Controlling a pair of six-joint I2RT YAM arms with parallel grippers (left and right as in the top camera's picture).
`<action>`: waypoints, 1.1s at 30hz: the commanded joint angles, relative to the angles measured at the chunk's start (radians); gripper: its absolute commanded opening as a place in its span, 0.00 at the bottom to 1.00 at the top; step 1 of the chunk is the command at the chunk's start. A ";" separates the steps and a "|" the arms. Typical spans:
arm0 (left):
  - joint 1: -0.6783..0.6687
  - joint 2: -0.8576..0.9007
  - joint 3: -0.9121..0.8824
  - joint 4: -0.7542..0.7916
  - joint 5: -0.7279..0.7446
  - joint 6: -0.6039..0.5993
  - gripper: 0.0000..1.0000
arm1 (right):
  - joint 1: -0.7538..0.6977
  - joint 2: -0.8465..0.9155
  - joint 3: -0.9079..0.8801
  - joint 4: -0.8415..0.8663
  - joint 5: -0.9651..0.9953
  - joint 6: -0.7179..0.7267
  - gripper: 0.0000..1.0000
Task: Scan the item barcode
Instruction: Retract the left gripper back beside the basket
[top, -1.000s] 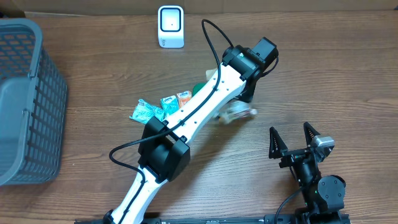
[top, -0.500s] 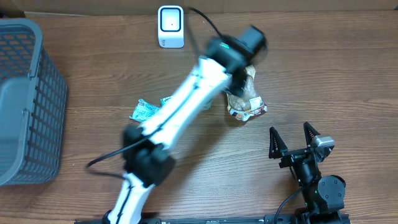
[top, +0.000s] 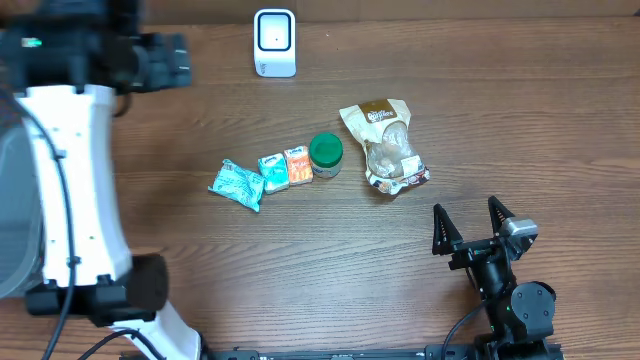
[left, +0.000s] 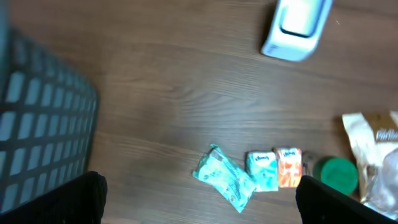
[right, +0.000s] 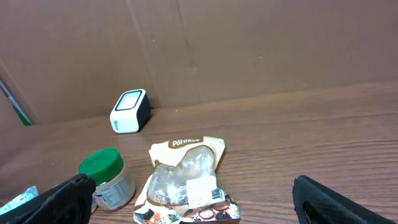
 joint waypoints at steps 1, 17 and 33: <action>0.147 0.006 0.000 0.009 0.190 0.037 0.99 | -0.003 -0.009 -0.010 0.002 0.005 -0.001 1.00; 0.241 0.006 0.000 -0.003 0.180 0.037 1.00 | -0.004 -0.009 -0.010 0.003 0.005 -0.001 1.00; 0.241 0.006 0.000 -0.003 0.180 0.037 0.99 | -0.004 -0.009 -0.010 0.003 0.005 -0.001 1.00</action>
